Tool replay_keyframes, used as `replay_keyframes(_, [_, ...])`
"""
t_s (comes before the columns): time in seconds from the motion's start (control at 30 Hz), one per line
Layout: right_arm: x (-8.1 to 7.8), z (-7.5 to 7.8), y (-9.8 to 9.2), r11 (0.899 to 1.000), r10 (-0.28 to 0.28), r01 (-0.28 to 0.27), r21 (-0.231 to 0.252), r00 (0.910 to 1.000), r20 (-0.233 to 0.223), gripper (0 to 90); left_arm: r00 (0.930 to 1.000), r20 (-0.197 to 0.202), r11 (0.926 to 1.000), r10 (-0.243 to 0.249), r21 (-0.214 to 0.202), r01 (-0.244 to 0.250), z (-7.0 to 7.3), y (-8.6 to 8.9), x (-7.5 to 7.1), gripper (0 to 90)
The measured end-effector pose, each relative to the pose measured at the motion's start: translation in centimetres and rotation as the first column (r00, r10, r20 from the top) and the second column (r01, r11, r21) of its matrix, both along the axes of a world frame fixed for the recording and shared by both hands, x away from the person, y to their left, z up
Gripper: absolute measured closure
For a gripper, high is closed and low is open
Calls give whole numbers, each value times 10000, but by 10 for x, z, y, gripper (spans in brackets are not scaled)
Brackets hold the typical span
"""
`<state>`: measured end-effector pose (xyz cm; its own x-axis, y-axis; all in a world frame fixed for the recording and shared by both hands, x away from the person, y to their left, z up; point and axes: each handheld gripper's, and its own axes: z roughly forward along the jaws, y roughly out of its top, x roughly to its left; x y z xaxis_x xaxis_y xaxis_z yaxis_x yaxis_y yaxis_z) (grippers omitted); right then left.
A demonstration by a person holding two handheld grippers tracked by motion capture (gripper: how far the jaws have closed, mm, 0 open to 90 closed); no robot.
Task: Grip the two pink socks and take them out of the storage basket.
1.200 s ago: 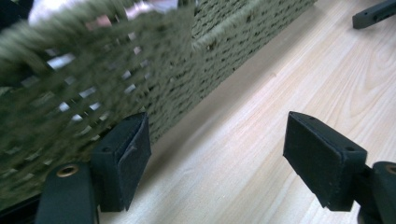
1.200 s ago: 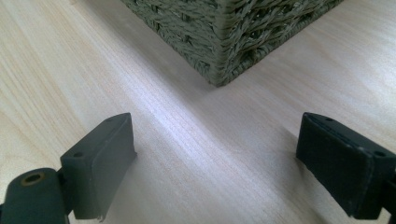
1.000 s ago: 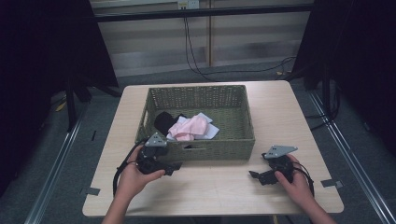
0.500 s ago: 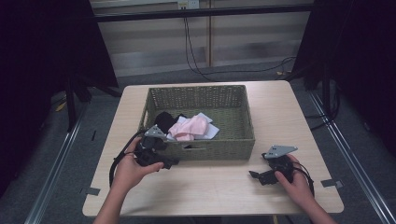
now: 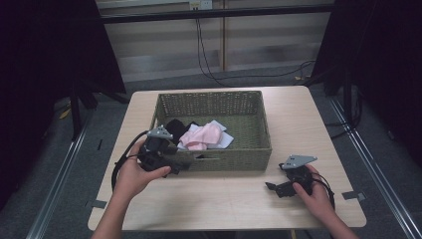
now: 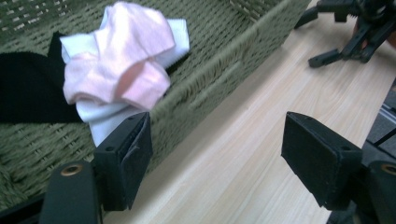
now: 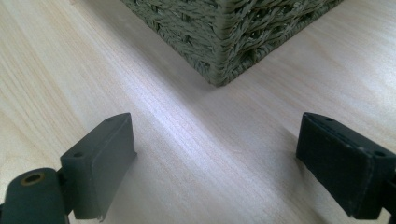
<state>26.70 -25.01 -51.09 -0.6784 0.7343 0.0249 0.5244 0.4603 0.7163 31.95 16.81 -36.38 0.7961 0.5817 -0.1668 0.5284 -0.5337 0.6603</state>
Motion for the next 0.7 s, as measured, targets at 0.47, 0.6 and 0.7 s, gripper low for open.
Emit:
replay_keyframes(0.47, [0, 0, 0, 10000, 27, -27, 1, 10000, 36, 107, 9992, -384, 9992, 78, 401, -62, 17, -13, 32, 277])
replay_keyframes(0.6, [0, 0, 0, 10000, 29, -29, 1, 10000, 35, 107, 9989, -432, 9989, 190, 444, -171, 19, -16, 42, 291])
replay_keyframes(0.7, [0, 0, 0, 10000, 28, -28, 4, 10000, 35, 107, 9983, -505, 9987, 305, 427, -284, 18, -18, 46, 292])
